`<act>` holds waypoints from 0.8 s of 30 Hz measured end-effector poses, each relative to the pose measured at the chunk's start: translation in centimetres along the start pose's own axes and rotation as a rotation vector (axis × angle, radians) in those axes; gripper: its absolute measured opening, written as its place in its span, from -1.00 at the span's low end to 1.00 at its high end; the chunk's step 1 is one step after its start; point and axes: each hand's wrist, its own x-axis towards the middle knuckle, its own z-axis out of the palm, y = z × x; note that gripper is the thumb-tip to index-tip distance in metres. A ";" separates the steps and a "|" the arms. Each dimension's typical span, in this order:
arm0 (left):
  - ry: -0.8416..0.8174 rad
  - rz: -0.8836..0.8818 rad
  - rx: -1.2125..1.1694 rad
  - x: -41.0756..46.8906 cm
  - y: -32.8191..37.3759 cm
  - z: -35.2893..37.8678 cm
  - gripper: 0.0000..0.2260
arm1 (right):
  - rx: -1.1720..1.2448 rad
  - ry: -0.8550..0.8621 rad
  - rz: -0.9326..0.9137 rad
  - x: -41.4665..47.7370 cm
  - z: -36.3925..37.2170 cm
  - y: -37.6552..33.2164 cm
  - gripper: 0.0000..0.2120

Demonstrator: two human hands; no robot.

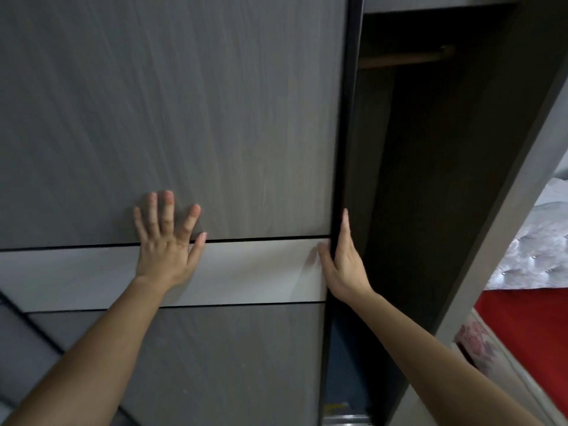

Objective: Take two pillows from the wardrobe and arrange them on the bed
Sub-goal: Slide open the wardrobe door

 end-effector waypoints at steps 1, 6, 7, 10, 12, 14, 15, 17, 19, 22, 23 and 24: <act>-0.050 -0.047 -0.011 -0.5 -0.5 -0.7 -0.38 | 0.007 -0.039 0.002 -0.2 1.1 -0.3 -0.19; -0.233 -0.282 -0.129 -2.1 -2.3 -4.6 -0.41 | 0.026 -0.170 -0.019 0.6 6.2 -2.1 -0.11; -0.242 -0.272 -0.149 -2.1 -2.6 -5.4 -0.44 | 0.020 -0.207 -0.009 0.8 7.3 -2.4 -0.12; -0.225 -0.105 -0.155 -1.6 -2.9 -7.0 -0.46 | -0.029 -0.389 0.117 1.0 10.5 -3.0 -0.21; -0.211 -0.038 -0.148 -0.9 -3.1 -7.6 -0.47 | -0.111 -0.446 0.191 0.7 12.9 -3.5 -0.32; -0.207 -0.031 -0.147 -0.1 -3.3 -7.9 -0.48 | -0.184 -0.409 0.204 0.2 15.5 -4.4 -0.41; -0.210 -0.037 -0.153 0.3 -3.5 -7.9 -0.48 | -0.197 -0.384 0.192 0.0 16.7 -5.1 -0.44; -0.236 -0.070 -0.160 0.8 -3.9 -7.5 -0.49 | -0.211 -0.362 0.158 -0.3 18.8 -6.4 -0.49; -0.250 -0.129 -0.152 0.7 -4.3 -7.1 -0.48 | -0.231 -0.371 0.137 -0.1 20.6 -7.4 -0.53; -0.241 -0.192 -0.131 0.2 -5.8 -6.7 -0.46 | -0.252 -0.370 0.113 0.2 23.2 -8.6 -0.62; -0.248 -0.204 -0.124 0.0 -6.6 -6.6 -0.45 | -0.259 -0.359 0.096 0.1 24.0 -8.8 -0.63; -0.255 -0.212 -0.117 -0.1 -7.4 -6.6 -0.44 | -0.272 -0.343 0.069 0.0 24.7 -9.0 -0.62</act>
